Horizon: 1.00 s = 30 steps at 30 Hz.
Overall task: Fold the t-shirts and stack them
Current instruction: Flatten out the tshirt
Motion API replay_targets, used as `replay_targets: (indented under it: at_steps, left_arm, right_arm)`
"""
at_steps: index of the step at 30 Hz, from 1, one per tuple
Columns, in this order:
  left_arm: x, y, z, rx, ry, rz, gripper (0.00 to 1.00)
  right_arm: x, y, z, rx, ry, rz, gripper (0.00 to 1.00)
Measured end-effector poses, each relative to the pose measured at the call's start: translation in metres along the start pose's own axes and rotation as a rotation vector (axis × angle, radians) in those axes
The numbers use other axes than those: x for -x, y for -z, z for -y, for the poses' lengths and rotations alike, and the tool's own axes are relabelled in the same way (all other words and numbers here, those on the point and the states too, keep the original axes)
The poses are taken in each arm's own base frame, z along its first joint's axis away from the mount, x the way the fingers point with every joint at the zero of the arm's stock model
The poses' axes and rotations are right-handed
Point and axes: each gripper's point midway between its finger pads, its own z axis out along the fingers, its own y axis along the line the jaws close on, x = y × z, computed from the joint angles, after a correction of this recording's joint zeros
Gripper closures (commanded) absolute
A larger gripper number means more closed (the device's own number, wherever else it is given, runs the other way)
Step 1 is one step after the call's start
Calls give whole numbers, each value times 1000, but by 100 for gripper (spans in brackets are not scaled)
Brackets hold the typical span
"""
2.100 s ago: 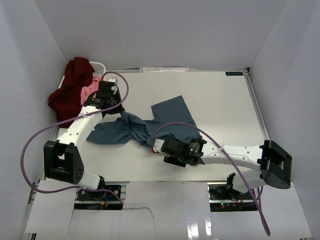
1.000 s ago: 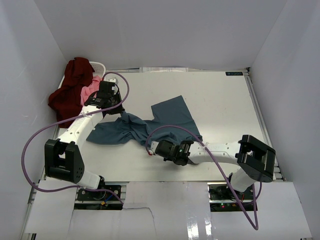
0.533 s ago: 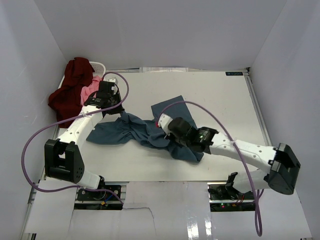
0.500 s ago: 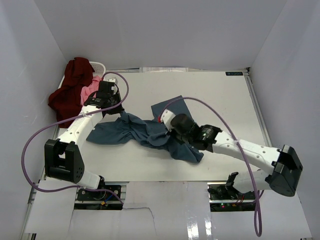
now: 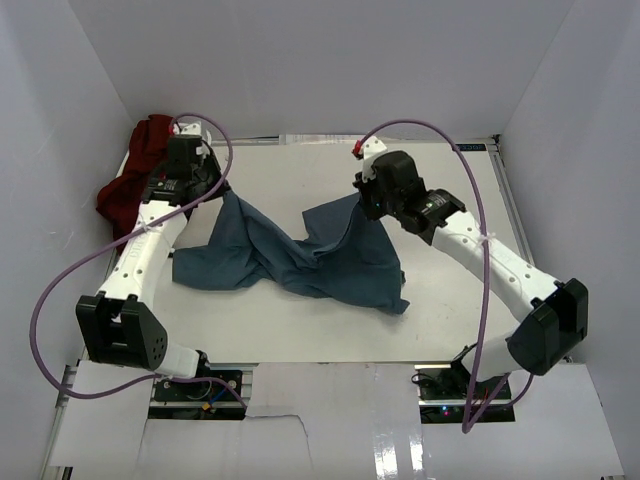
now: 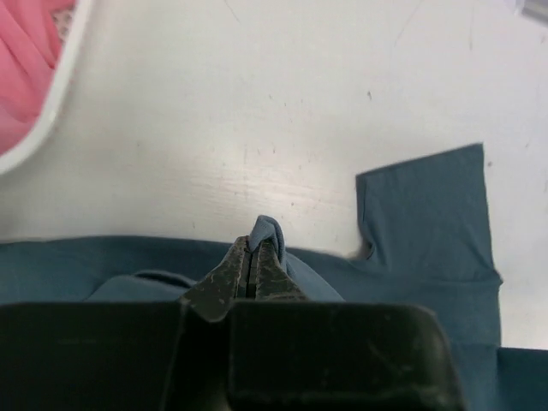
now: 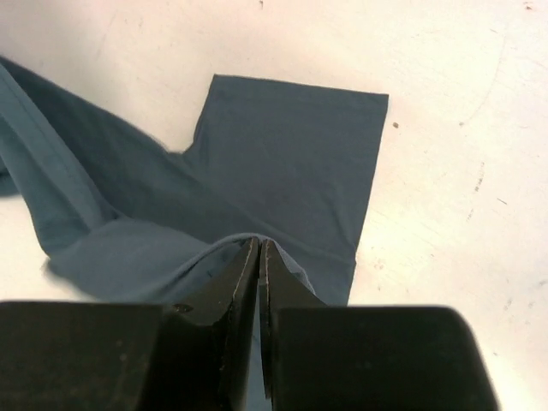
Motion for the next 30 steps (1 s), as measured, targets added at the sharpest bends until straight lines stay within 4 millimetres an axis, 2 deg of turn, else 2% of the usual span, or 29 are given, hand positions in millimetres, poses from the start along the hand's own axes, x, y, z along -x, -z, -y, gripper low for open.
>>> replay_targets:
  at_steps: [4,7,9,12,15,17,19,23,27,30]
  left_arm:
    - [29,12,-10,8,57,67,100]
    - [33,13,-14,8,73,72,100]
    - [25,11,-15,8,71,59,100]
    - [-2,5,-25,35,68,3,100]
    - [-30,-2,-35,62,66,-63,100]
    - [-43,-5,-40,74,65,-92,100]
    - [-50,-7,-43,79,64,-107,100]
    - [-55,-9,-44,74,60,-108,100]
    - [-63,-12,-46,73,55,-124,100]
    - [-70,-14,-48,75,49,-134,100]
  right_arm:
    - [9,-13,9,92,-93,-32,92]
    - [1,-27,4,184,-136,-96,92]
    - [-23,-30,-12,266,-150,-163,92]
    - [-83,-26,-43,384,-181,-309,92]
    - [-141,-12,-67,464,-213,-460,92]
    - [-161,-4,-78,494,-226,-515,92]
    - [-166,2,-83,510,-230,-528,92]
    - [-151,-4,-81,504,-227,-477,92]
    - [-141,-25,-84,514,-226,-462,92]
    - [-151,-43,-86,520,-234,-486,92]
